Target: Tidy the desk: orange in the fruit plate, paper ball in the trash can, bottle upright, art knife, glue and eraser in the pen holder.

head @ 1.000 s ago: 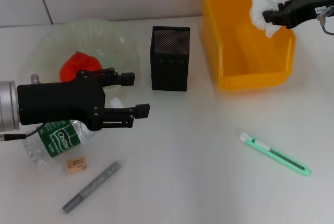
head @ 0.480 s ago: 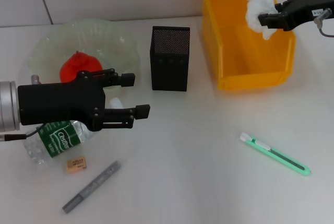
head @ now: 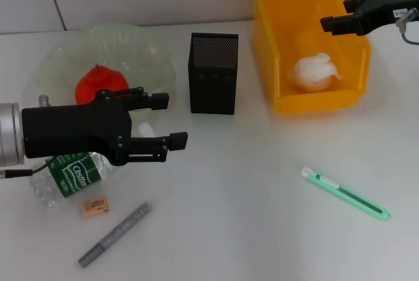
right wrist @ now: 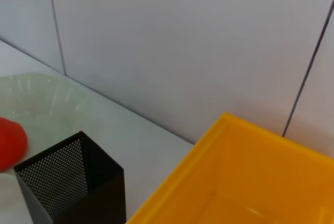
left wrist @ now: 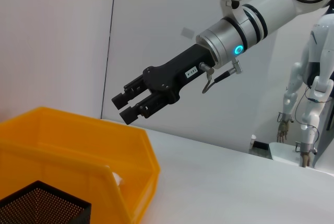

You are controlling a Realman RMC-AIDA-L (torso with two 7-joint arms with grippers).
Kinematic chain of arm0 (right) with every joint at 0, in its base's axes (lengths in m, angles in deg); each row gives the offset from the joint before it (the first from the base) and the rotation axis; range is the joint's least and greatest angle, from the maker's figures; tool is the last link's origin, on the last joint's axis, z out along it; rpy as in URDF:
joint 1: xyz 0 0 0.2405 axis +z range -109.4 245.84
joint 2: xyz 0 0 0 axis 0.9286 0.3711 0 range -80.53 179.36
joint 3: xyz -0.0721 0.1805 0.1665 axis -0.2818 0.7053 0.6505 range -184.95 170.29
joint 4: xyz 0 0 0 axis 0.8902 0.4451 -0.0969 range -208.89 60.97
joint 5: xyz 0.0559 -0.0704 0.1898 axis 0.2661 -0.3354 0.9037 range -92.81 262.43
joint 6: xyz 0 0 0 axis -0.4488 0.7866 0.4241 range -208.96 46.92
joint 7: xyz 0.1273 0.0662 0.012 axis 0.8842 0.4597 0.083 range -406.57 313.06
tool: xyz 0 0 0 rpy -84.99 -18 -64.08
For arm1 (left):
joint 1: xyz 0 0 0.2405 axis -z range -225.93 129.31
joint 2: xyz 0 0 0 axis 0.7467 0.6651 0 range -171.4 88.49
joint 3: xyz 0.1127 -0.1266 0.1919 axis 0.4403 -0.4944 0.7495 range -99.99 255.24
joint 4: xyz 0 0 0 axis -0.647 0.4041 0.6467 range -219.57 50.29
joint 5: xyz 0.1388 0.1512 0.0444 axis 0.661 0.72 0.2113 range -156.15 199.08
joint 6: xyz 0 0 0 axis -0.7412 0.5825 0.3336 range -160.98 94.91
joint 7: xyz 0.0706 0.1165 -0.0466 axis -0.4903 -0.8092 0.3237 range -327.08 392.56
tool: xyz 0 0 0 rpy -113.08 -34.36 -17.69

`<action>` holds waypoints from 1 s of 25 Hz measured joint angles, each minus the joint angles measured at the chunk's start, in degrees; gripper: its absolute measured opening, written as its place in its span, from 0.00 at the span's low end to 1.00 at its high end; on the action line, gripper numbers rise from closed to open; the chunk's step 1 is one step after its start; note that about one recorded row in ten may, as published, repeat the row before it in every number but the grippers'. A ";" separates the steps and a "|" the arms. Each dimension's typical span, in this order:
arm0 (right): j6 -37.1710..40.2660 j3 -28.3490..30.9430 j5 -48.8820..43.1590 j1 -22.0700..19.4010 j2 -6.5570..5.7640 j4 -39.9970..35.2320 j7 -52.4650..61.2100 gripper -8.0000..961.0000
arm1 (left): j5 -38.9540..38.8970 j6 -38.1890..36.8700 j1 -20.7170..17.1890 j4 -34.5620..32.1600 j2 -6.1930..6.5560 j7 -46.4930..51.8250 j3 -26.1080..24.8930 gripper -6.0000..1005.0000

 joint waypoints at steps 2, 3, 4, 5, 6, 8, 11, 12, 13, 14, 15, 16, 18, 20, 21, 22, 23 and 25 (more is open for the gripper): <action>-0.41 0.02 0.86 -0.56 -0.01 -0.53 0.00 0.64 | 0.00 0.00 -0.03 0.00 0.00 0.01 0.00 0.81; -0.41 0.02 0.86 -0.56 -0.01 -0.53 0.00 0.64 | 0.00 0.00 -0.03 0.00 0.00 0.01 0.00 0.81; -0.42 0.00 3.33 -1.57 -0.02 -1.47 -0.45 0.64 | 0.00 -0.01 -0.06 0.00 0.00 0.02 0.00 0.81; -0.42 0.00 3.33 -1.57 -0.02 -1.47 -0.45 0.64 | 0.00 -0.01 -0.06 0.00 0.00 0.02 0.00 0.81; -0.37 0.00 5.04 -2.20 -0.03 -1.95 -1.02 0.64 | 0.00 -0.01 -0.09 0.00 0.00 0.02 0.00 0.81; 0.21 -0.01 11.35 -4.51 -0.04 -3.43 -3.82 0.64 | -0.01 0.06 -0.10 0.00 0.00 0.02 0.00 0.81; 1.83 0.00 20.95 -7.94 -0.15 -5.35 -8.30 0.63 | -0.02 0.09 -0.06 0.00 0.00 0.02 0.00 0.81; 2.82 0.01 23.98 -8.88 -0.28 -5.81 -9.48 0.63 | -0.03 0.09 -0.06 0.00 0.00 0.02 0.00 0.81; 3.75 0.13 26.22 -9.64 -0.44 -6.15 -10.13 0.63 | -0.05 0.10 -0.05 0.00 0.00 0.02 0.00 0.81; 5.70 0.75 29.39 -10.64 -0.67 -6.46 -11.01 0.63 | -0.08 0.10 -0.05 0.00 0.00 0.02 0.00 0.81; 5.70 0.75 29.39 -10.64 -0.67 -6.46 -11.01 0.63 | -0.08 0.10 -0.05 0.00 0.00 0.02 0.00 0.81; 6.82 1.47 30.54 -10.96 -0.69 -6.45 -11.41 0.63 | -0.18 0.12 -0.04 0.00 0.00 0.02 0.00 0.81; 9.51 3.37 32.22 -11.36 -0.69 -5.97 -12.59 0.63 | -0.30 0.34 -0.03 0.00 0.00 0.02 0.00 0.81; 12.61 5.52 33.50 -11.49 -0.50 -5.14 -13.96 0.63 | -0.35 0.65 -0.07 -0.01 0.00 0.02 0.00 0.81; 13.89 6.43 33.85 -11.51 -0.41 -4.76 -14.41 0.63 | -0.36 0.71 -0.11 0.00 -0.01 0.02 0.00 0.81; 15.25 7.62 34.19 -11.53 -0.31 -4.29 -14.74 0.63 | -0.38 0.78 -0.15 -0.01 0.00 0.02 0.00 0.81; 16.69 8.55 34.42 -11.56 -0.23 -3.92 -15.00 0.63 | -0.39 0.80 -0.18 0.00 0.00 0.02 0.00 0.81; 19.92 10.45 35.24 -11.63 -0.11 -2.92 -16.13 0.63 | -0.40 0.84 -0.20 0.00 0.00 0.02 0.00 0.81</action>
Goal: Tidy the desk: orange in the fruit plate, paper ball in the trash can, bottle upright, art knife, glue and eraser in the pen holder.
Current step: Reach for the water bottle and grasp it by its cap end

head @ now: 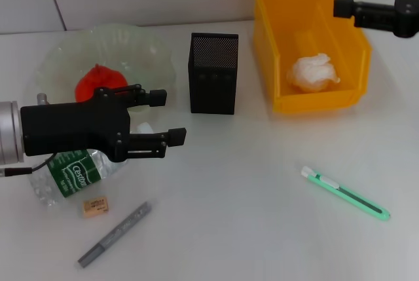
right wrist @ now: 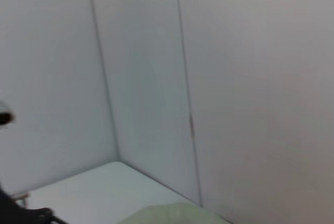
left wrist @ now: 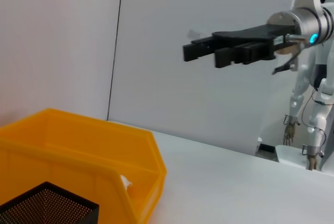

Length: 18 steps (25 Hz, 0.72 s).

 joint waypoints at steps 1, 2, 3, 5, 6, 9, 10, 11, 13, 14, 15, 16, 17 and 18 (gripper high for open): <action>1.81 0.76 0.86 -0.10 0.00 0.80 -0.90 0.63 | -0.02 0.02 0.00 0.00 0.00 0.00 0.00 0.81; 3.28 1.27 1.78 -0.24 -0.05 1.46 -1.66 0.63 | -0.06 0.11 -0.01 0.00 0.00 0.00 0.00 0.81; 5.00 1.76 2.74 -0.46 -0.18 2.26 -2.50 0.63 | -0.08 0.20 -0.02 0.00 0.00 0.00 0.00 0.81; 7.91 2.48 4.15 -0.77 -0.51 3.23 -3.40 0.63 | -0.13 0.48 -0.07 0.00 0.00 0.00 0.00 0.81; 8.90 2.69 4.36 -0.86 -0.60 3.44 -3.52 0.63 | -0.13 0.58 -0.10 0.02 0.00 0.00 0.00 0.81; 11.59 2.91 4.15 -1.49 -0.78 3.85 -3.74 0.63 | -0.14 0.82 -0.17 0.07 0.00 0.00 0.00 0.81; 11.59 2.91 4.15 -1.49 -0.78 3.85 -3.74 0.63 | -0.14 0.82 -0.17 0.07 0.00 0.00 0.00 0.81; 12.19 2.89 4.14 -1.72 -0.80 4.17 -3.94 0.63 | -0.14 0.92 -0.19 0.08 0.00 0.00 0.00 0.81; 12.96 2.98 4.27 -2.13 -0.93 4.87 -4.21 0.63 | -0.14 1.14 -0.21 0.09 -0.02 0.01 0.00 0.81; 13.91 3.58 4.60 -2.64 -1.10 5.77 -4.36 0.63 | -0.17 1.17 -0.24 0.09 -0.05 0.03 0.00 0.81; 13.91 3.58 4.60 -2.64 -1.10 5.77 -4.36 0.63 | -0.21 1.17 -0.26 0.09 -0.07 0.03 0.00 0.81; 14.53 4.04 4.67 -2.82 -1.14 6.23 -4.51 0.63 | -0.34 1.16 -0.27 0.09 -0.08 0.04 0.00 0.81; 14.99 4.43 4.68 -2.91 -1.17 6.54 -4.68 0.63 | -0.36 1.15 -0.28 0.09 -0.08 0.04 0.00 0.81; 15.62 5.05 4.70 -2.99 -1.21 6.99 -5.00 0.63 | -0.37 1.14 -0.28 0.09 -0.09 0.04 0.00 0.81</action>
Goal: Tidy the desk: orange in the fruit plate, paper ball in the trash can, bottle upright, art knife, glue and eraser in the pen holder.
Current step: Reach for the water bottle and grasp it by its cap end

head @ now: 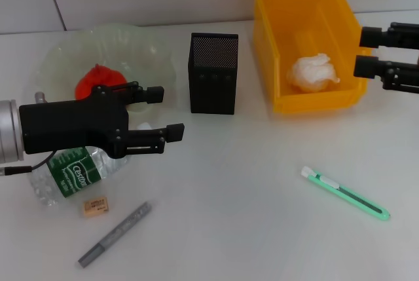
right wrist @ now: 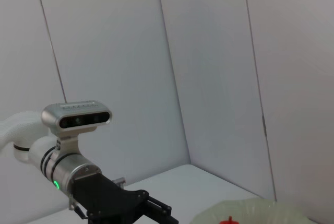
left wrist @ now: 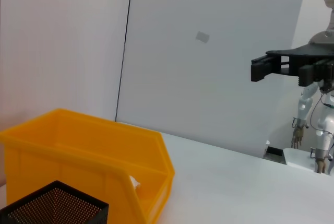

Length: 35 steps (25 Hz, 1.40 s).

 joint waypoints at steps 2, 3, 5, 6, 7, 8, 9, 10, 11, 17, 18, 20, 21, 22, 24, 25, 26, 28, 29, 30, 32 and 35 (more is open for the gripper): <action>1.09 1.65 0.03 -0.08 -0.02 0.97 -0.66 0.63 | -0.03 0.01 0.00 0.00 -0.01 0.00 0.00 0.81; 1.58 2.48 0.05 -0.08 -0.02 1.53 -0.90 0.63 | -0.03 0.02 0.00 0.00 -0.02 0.00 0.00 0.81; 2.11 3.74 0.07 -0.07 -0.03 2.60 -1.24 0.63 | -0.05 0.03 0.00 0.00 -0.05 -0.05 0.00 0.81; 2.29 4.16 0.07 -0.05 -0.04 3.10 -1.38 0.63 | -0.08 0.03 0.00 0.00 -0.08 -0.11 0.00 0.81; 2.37 4.31 0.08 -0.05 -0.06 3.55 -1.48 0.63 | -0.08 0.03 0.00 0.00 -0.08 -0.11 0.00 0.81; 2.44 4.42 0.09 -0.08 -0.08 3.90 -1.61 0.63 | -0.17 0.10 -0.03 0.00 -0.10 -0.21 0.00 0.81; 2.54 4.46 0.10 -0.12 -0.09 4.22 -1.82 0.63 | -0.20 0.29 -0.13 0.00 -0.10 -0.18 0.00 0.81; 2.65 4.48 0.10 -0.17 -0.11 4.52 -2.11 0.63 | -0.20 0.52 -0.24 0.00 -0.05 -0.09 0.00 0.81; 2.93 4.49 0.11 -0.25 -0.11 5.23 -2.73 0.63 | -0.15 0.87 -0.46 -0.17 0.07 0.01 -0.07 0.81; 3.21 4.51 0.15 -0.21 -0.13 6.58 -2.92 0.63 | 0.85 1.56 -1.16 -0.59 0.29 -0.12 -0.45 0.81; 3.22 4.52 0.16 -0.18 -0.13 6.79 -2.93 0.63 | 1.57 2.01 -1.29 -0.65 0.36 -0.15 -0.53 0.81; 3.23 4.54 0.16 -0.19 -0.13 6.94 -2.94 0.63 | 2.17 2.37 -1.43 -0.78 0.40 -0.14 -0.58 0.81; 3.23 4.55 0.16 -0.20 -0.13 6.96 -2.94 0.63 | 2.73 2.80 -1.61 -1.04 0.42 -0.13 -0.60 0.81; 3.23 4.55 0.16 -0.20 -0.13 6.96 -2.94 0.63 | 2.73 2.80 -1.61 -1.04 0.42 -0.13 -0.60 0.81; 3.25 4.56 0.16 -0.20 -0.05 6.96 -2.95 0.63 | 4.47 4.14 -2.34 -2.60 0.44 -0.07 -0.62 0.81; 3.25 4.57 0.17 -0.20 -0.01 6.96 -2.95 0.63 | 5.09 4.53 -2.63 -3.33 0.44 -0.04 -0.62 0.81; 3.25 4.57 0.16 -0.20 0.06 6.96 -2.95 0.63 | 5.09 4.53 -2.63 -3.33 0.44 -0.04 -0.62 0.81; 3.25 4.57 0.16 -0.20 0.17 6.96 -2.95 0.63 | 5.09 4.53 -2.63 -3.33 0.44 -0.04 -0.62 0.81; 3.26 4.57 0.16 -0.19 0.21 6.96 -2.95 0.63 | 5.45 4.71 -2.90 -3.68 0.44 -0.13 -0.62 0.81; 3.26 4.57 0.16 -0.19 0.23 6.96 -2.95 0.63 | 5.45 4.71 -2.90 -3.68 0.44 -0.13 -0.62 0.81; 3.26 4.57 0.16 -0.19 0.29 6.96 -2.95 0.63 | 5.62 5.09 -2.90 -3.69 0.42 -0.34 -0.46 0.81; 3.25 4.57 0.17 -0.19 0.35 6.97 -2.95 0.63 | 5.80 5.64 -2.90 -3.70 0.40 -0.47 -0.20 0.81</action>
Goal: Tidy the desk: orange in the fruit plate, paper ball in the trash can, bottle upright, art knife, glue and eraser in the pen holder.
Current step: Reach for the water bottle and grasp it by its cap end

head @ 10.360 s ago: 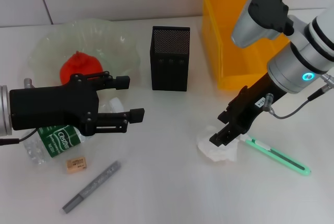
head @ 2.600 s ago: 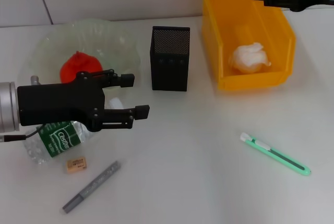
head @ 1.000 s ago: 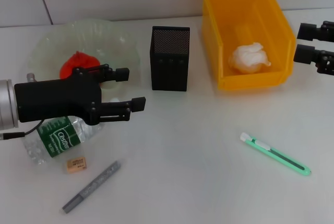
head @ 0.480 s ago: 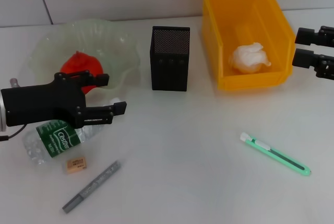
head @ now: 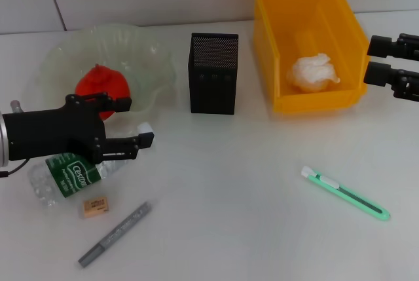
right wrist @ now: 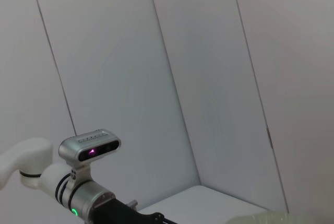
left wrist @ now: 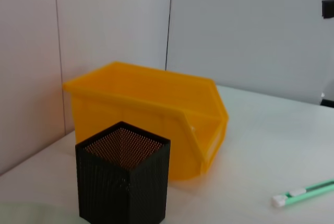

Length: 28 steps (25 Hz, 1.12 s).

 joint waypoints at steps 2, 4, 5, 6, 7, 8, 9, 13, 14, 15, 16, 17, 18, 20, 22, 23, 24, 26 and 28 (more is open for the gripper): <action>0.01 0.00 0.00 0.04 0.02 0.06 0.00 0.63 | 1.91 1.12 0.38 0.00 -0.16 -0.17 0.81 0.81; 0.04 0.00 0.00 0.07 0.08 0.11 0.00 0.63 | 1.91 1.12 0.38 0.00 -0.16 -0.17 0.81 0.81; 0.05 0.00 0.00 0.07 0.10 0.14 0.00 0.63 | 2.20 1.40 0.49 0.00 -0.18 -0.19 1.12 0.81; 0.06 0.00 0.00 0.05 0.13 0.18 0.00 0.63 | 2.90 3.33 0.67 0.01 -0.22 -0.21 3.62 0.81; 0.06 0.00 0.00 0.05 0.13 0.18 0.00 0.63 | 3.01 4.29 0.67 0.01 -0.22 -0.22 4.67 0.81; 0.07 0.00 0.00 0.03 0.14 0.21 0.00 0.63 | 3.07 5.04 0.67 0.01 -0.22 -0.22 5.32 0.81; 0.08 0.00 0.04 -0.01 0.14 0.23 0.00 0.63 | 3.09 5.47 0.68 0.01 -0.22 -0.23 5.79 0.81; 0.17 0.00 0.21 -0.09 0.15 0.51 0.00 0.63 | 3.13 6.01 0.75 0.06 -0.23 -0.25 6.36 0.81; 0.17 0.00 0.22 -0.09 0.15 0.60 0.00 0.63 | 3.14 6.09 0.78 0.07 -0.22 -0.25 6.36 0.81; 0.18 0.00 0.24 -0.09 0.15 0.74 0.00 0.63 | 3.14 6.09 0.79 0.08 -0.20 -0.24 6.35 0.81; 0.18 0.00 0.26 -0.09 0.14 0.83 0.00 0.63 | 3.15 6.09 0.78 0.09 -0.18 -0.20 6.33 0.81; 0.18 0.00 0.26 -0.09 0.14 0.83 0.00 0.63 | 3.14 6.09 0.72 0.09 -0.16 -0.17 6.25 0.81; 0.18 -0.01 0.26 -0.07 0.14 0.85 0.00 0.63 | 3.14 6.09 0.72 0.09 -0.16 -0.17 6.25 0.81; 0.21 -0.18 0.27 0.02 0.13 0.86 0.00 0.63 | 3.07 5.95 0.41 0.08 -0.12 -0.21 5.97 0.81; 0.82 -0.50 0.26 0.04 -0.04 0.82 -0.90 0.63 | 2.90 5.82 0.23 0.07 -0.08 -0.23 5.75 0.81; 1.52 -0.51 0.23 -0.03 -0.12 0.81 -1.88 0.63 | 2.90 5.82 0.23 0.07 -0.08 -0.23 5.75 0.81; 2.38 -0.43 0.16 -0.19 -0.15 0.87 -3.14 0.63 | 2.75 5.73 0.05 0.06 -0.06 -0.23 5.54 0.81; 3.68 -0.28 0.02 -1.05 -0.02 1.21 -5.22 0.63 | 2.45 5.69 -0.19 0.03 -0.05 -0.24 5.14 0.81; 3.68 -0.44 -0.24 -1.28 -0.02 1.48 -5.26 0.63 | 2.45 5.69 -0.19 0.03 -0.05 -0.24 5.14 0.81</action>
